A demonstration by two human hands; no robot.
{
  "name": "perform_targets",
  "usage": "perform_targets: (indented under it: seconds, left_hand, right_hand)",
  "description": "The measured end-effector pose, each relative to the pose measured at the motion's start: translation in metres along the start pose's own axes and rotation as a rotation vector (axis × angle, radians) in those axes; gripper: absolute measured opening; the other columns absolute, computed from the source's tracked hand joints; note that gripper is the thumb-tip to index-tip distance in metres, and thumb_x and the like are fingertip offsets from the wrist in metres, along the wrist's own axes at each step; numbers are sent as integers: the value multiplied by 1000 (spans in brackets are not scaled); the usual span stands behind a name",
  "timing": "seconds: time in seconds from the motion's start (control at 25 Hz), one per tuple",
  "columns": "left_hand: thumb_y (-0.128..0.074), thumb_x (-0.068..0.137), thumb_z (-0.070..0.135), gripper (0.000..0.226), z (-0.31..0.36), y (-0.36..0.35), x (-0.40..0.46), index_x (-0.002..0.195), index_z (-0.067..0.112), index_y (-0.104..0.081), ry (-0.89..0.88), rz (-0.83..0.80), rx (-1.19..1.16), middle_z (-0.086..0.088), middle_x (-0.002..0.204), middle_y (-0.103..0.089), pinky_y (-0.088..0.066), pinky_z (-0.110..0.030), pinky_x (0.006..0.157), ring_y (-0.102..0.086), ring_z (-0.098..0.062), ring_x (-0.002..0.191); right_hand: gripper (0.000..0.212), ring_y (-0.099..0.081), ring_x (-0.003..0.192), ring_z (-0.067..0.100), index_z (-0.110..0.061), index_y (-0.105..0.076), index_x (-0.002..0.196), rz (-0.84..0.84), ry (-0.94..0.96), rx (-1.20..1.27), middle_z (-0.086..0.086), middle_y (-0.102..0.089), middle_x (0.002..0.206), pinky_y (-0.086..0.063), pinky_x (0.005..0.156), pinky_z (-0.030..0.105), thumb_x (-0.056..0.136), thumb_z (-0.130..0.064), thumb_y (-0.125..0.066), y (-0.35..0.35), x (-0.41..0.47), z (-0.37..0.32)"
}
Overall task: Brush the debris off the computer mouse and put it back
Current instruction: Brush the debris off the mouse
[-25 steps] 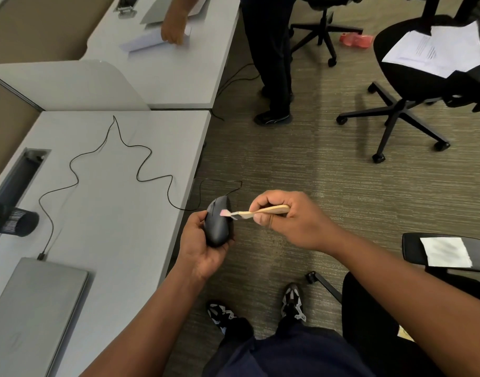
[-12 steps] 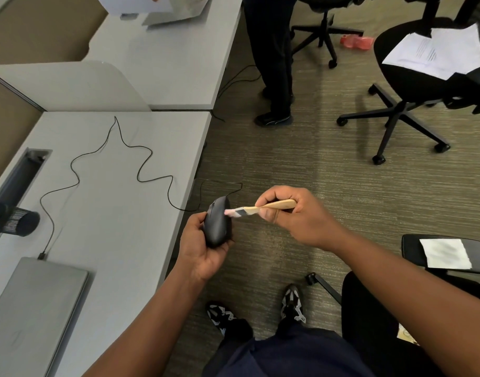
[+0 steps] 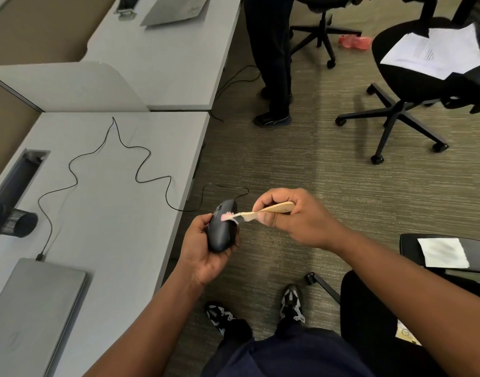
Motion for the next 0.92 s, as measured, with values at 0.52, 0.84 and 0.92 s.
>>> perform_targets:
  seconds: [0.52,0.84,0.92]
  left_hand:
    - [-60,96,20,35,3,-7,1,127,4,-56,17,2,-8,-26,111,-64,-64,-37,59,-68,-32,86]
    - [-58,100,20,36,10,-9,3,133,4,-54,-3,4,-51,-27,122,-61,-65,-38,60,-67,-34,94]
    - [-59,100,19,33,11,-10,3,130,5,-57,-21,-1,-14,-25,117,-63,-64,-38,60,-67,-33,92]
  right_hand:
    - [10,-55,66,13,-28,-76,96,-30,9,-37,4,-69,79,-46,59,28,96,-19,-73,2,5,-8]
    - [15,-54,64,5,-28,-77,101,195,-2,32,-11,-69,80,-41,56,20,97,-15,-72,6,10,-4]
    - [19,-54,62,-4,-32,-76,107,243,-10,-23,-23,-70,80,-40,56,13,99,-16,-71,4,12,-1]
Point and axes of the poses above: each hand's wrist, its own x-axis towards the middle knuckle, its own y-axis out of the back of the hand, z = x × y, the point moved 3 cm from there along x, towards the middle knuckle
